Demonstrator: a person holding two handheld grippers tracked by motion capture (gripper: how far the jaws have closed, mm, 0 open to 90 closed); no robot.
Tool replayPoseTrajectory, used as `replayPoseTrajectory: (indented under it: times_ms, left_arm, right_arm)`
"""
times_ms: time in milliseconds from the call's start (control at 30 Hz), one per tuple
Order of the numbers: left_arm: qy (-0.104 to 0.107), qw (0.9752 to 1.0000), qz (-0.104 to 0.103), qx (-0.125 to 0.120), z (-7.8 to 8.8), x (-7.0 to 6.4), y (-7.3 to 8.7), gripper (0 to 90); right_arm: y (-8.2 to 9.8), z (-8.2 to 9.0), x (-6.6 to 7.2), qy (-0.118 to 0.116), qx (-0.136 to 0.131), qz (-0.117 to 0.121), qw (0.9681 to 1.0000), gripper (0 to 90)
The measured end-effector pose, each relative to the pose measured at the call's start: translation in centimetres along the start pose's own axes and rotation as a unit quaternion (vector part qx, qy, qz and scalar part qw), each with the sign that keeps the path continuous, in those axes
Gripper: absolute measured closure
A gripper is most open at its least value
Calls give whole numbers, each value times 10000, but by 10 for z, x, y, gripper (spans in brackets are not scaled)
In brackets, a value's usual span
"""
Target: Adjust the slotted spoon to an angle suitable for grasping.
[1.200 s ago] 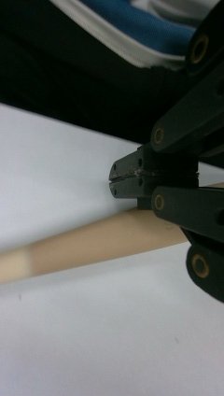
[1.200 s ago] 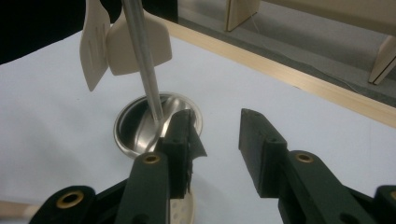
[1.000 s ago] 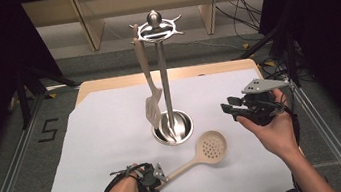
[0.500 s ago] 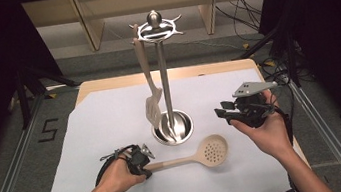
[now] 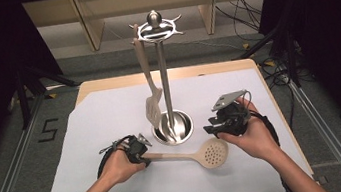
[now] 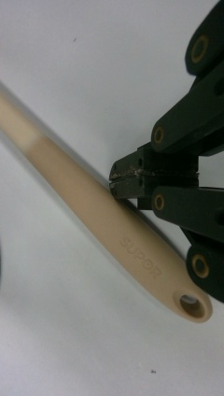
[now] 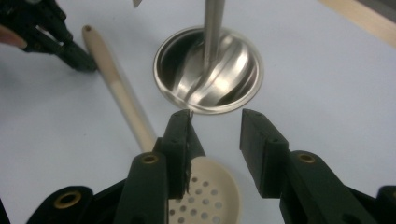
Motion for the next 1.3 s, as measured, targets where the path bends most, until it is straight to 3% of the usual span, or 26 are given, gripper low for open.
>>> replayPoseTrajectory:
  times_ms: [133, 233, 267, 300, 433, 533, 567, 667, 700, 733, 867, 933, 967, 1000, 1200, 1300]
  left_arm:
    - [-97, 9995, 139, -258, -3, 2, 0, 895]
    - [-133, 9992, 124, -354, -2, 5, 1, 894]
    - [-177, 9989, 155, -410, -2, 5, 2, 894]
    - [-187, 9987, 173, -445, -1, 6, 2, 893]
    - [-158, 9979, 227, -591, 4, 8, 4, 890]
    - [-86, 9971, 286, -697, 17, 11, 7, 864]
    - [-84, 9963, 337, -784, 22, 12, 9, 865]
    - [-339, 9926, 530, -1043, 34, 23, 14, 891]
    - [-379, 9913, 649, -1081, 38, 27, 16, 892]
    - [-409, 9900, 750, -1125, 39, 31, 17, 892]
    - [-550, 9860, 1018, -1203, 42, 42, 22, 889]
    - [-517, 9865, 998, -1194, 42, 44, 24, 862]
    - [-506, 9856, 997, -1270, 41, 44, 24, 834]
    - [-518, 9851, 981, -1315, 41, 44, 24, 787]
    - [-694, 9835, 754, -1491, 42, 44, 26, 582]
    - [-595, 9829, 847, -1525, 42, 44, 31, 554]
  right_arm:
    - [1, -11, 6, -80, 208, 74, 9997, 643]
    - [1, -18, 9, -200, 471, 220, 9985, 643]
    - [2, -21, 14, -245, 544, 150, 9981, 643]
    - [3, -23, 14, -310, 696, 211, 9969, 642]
    - [4, -35, 18, -518, 893, 482, 9935, 639]
    - [6, -36, 19, -486, 949, 371, 9936, 639]
    - [8, -36, 19, -500, 946, 331, 9937, 639]
    - [10, -31, 16, -422, 891, 300, 9947, 648]
    - [11, -30, 14, -395, 875, 325, 9949, 652]
    - [13, -28, 15, -396, 928, 193, 9947, 653]
    - [15, -25, 11, -354, 948, 266, 9945, 652]
    - [16, -26, 12, -406, 992, 207, 9940, 653]
    - [16, -27, 11, -437, 954, 284, 9941, 653]
    - [16, -27, 12, -403, 1034, 195, 9936, 653]
    - [12, -36, 16, -514, 1114, 390, 9917, 649]
    - [10, -44, 20, -536, 1297, 504, 9888, 649]
Point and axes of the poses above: each handheld gripper's, and its own axes: z roughly backward along the jaws, y roughly out of its underside, x roughly to its left, the point moved 2 cm from there along -z, roughly forward along the jaws, and after that the axes turned 5 degrees about -x, right-handed, at the moved point
